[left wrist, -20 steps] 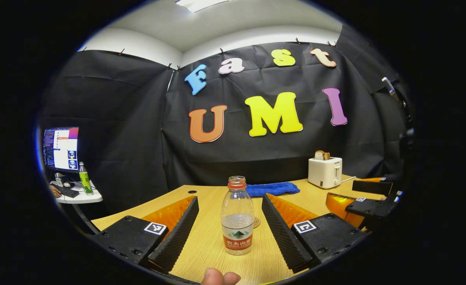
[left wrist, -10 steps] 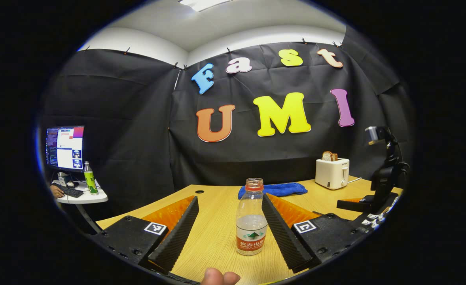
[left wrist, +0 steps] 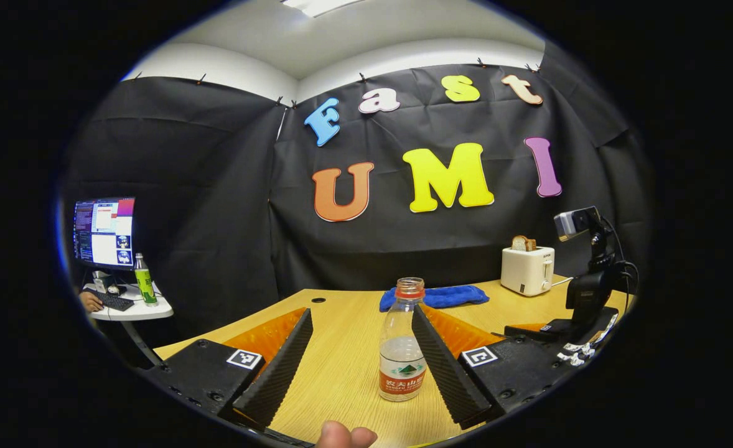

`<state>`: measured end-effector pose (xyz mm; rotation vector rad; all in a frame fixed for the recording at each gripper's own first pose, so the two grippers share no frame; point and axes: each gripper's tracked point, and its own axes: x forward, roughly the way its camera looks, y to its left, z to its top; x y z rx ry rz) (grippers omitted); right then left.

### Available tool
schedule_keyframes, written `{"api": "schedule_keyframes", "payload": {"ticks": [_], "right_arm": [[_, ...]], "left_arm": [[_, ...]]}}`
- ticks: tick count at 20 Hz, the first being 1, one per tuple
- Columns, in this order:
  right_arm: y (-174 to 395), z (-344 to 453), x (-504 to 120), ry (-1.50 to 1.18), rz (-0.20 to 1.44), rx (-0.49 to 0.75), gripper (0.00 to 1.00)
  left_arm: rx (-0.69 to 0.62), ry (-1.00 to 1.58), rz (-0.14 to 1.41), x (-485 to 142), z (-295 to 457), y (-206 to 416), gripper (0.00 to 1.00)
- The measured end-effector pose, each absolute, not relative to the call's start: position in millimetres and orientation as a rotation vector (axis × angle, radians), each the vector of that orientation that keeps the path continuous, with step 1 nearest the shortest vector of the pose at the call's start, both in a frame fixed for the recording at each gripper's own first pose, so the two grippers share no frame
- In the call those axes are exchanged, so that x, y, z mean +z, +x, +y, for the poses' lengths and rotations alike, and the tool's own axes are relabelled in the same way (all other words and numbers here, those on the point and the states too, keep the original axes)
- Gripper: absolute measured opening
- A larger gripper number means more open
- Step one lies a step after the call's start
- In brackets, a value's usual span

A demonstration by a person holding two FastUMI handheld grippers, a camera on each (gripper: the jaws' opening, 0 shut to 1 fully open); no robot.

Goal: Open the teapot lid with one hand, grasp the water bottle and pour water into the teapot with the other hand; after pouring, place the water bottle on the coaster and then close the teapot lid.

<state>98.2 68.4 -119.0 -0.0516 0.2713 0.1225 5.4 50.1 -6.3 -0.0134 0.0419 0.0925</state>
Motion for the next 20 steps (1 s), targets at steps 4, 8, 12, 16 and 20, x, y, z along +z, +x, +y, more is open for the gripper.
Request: {"api": "schedule_keyframes", "payload": {"ticks": [4, 8, 12, 16, 20], "right_arm": [[100, 61, -121, -0.057, 0.273, 0.108, 0.02], [102, 63, -119, -0.074, 0.267, 0.130, 0.03], [102, 64, -117, -0.069, 0.258, 0.147, 0.00], [103, 67, -112, -0.055, 0.260, 0.180, 0.00], [104, 66, -101, -0.033, 0.247, 0.191, 0.00]], "left_arm": [[0.088, -0.025, 0.057, -12, 49, 7, 1.00], [0.053, -0.057, 0.076, -21, 41, 7, 1.00], [0.009, -0.078, 0.133, -45, 34, 3, 1.00], [-0.053, -0.097, 0.176, -64, 22, 0, 1.00], [-0.105, -0.097, 0.241, -90, 11, 1, 1.00]]}}
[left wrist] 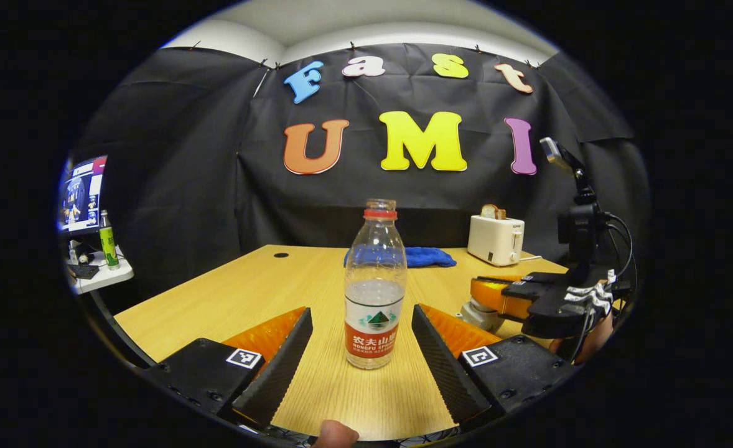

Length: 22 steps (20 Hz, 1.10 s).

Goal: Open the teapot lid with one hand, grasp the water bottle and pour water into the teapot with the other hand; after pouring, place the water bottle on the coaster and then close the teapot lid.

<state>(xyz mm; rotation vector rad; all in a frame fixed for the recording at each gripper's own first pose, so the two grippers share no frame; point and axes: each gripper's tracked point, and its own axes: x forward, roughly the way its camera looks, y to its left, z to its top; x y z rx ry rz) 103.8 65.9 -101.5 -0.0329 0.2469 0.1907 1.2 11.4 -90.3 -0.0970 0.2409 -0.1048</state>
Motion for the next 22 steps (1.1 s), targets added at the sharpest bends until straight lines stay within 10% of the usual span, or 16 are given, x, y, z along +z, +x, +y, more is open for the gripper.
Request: {"api": "schedule_keyframes", "payload": {"ticks": [16, 22], "right_arm": [[65, 31, -56, -0.033, 0.202, 0.197, 0.00], [56, 12, -60, -0.023, 0.216, 0.185, 0.00]], "left_arm": [[-0.139, -0.132, 0.353, -132, -4, 38, 0.99], [-0.130, -0.011, 0.362, -126, -3, 41, 0.80]]}}
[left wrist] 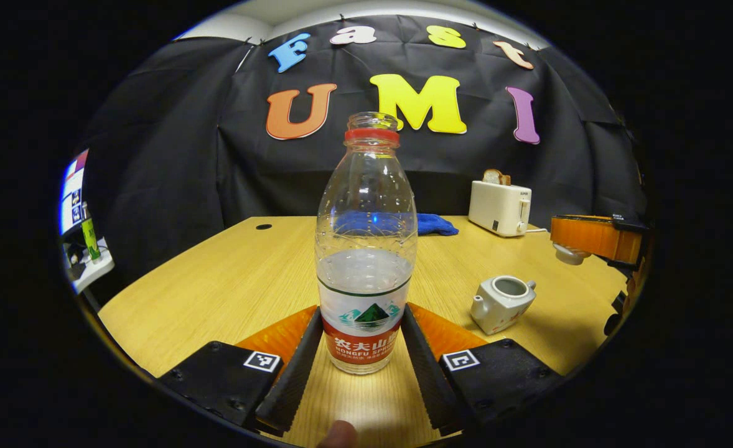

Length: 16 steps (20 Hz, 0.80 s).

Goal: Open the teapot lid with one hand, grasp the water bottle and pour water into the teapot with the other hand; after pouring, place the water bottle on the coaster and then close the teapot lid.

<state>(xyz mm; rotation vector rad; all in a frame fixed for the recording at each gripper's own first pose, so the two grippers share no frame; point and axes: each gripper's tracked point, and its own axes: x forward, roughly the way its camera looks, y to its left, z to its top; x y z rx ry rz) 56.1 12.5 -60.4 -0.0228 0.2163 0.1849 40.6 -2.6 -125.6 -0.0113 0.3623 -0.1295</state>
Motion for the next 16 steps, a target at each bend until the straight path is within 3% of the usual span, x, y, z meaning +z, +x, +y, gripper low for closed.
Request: {"api": "schedule_keyframes", "payload": {"ticks": [16], "right_arm": [[43, -47, -69, 0.007, 0.223, 0.122, 0.00]], "left_arm": [[-0.089, 0.994, 0.327, -104, 54, 60, 0.75]]}}
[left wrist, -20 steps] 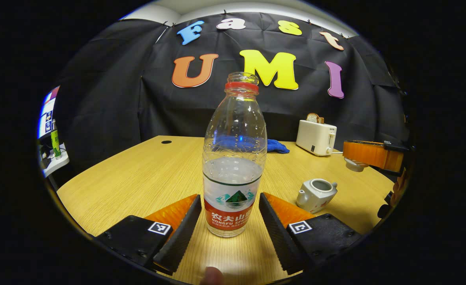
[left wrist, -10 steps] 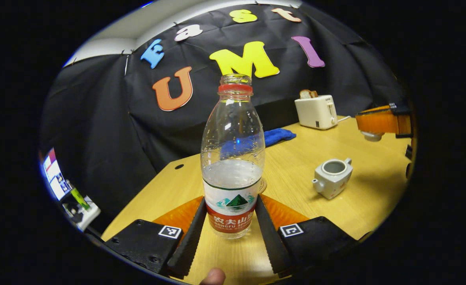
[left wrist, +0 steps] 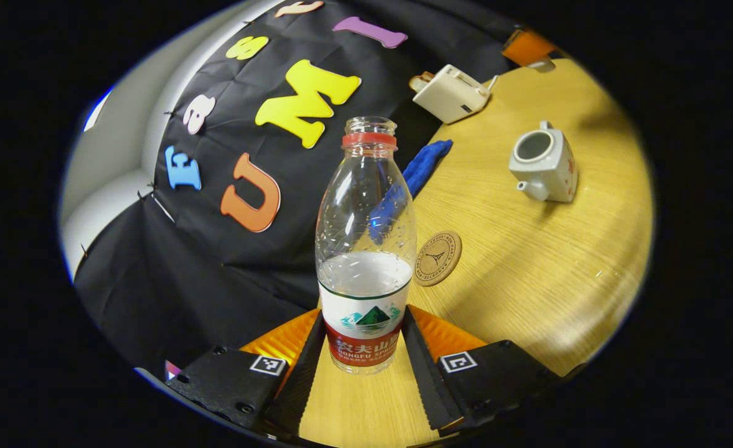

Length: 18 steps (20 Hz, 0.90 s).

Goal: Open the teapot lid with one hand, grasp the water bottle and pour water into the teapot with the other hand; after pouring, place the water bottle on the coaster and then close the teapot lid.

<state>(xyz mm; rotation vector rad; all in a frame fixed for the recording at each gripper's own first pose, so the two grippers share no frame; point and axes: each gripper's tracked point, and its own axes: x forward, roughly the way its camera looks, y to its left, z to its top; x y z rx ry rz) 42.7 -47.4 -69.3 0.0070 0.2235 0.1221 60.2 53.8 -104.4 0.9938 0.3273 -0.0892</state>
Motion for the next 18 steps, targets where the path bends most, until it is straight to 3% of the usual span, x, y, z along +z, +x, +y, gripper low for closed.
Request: {"api": "schedule_keyframes", "payload": {"ticks": [13, 14, 15, 16, 18], "right_arm": [[32, -76, -80, 0.020, 0.230, 0.089, 0.00], [32, -78, -81, 0.019, 0.229, 0.087, 0.00], [31, -80, -81, 0.019, 0.228, 0.084, 0.00], [31, -81, -83, 0.017, 0.228, 0.083, 0.00], [30, -83, -84, 0.011, 0.229, 0.083, 0.00]], "left_arm": [[-0.137, 1.492, 0.247, -91, 22, 81, 0.74], [-0.131, 1.526, 0.226, -87, 18, 82, 0.78], [-0.128, 1.561, 0.202, -82, 14, 83, 0.74], [-0.129, 1.586, 0.186, -80, 9, 84, 0.79], [-0.136, 1.611, 0.175, -82, 4, 85, 0.74]]}}
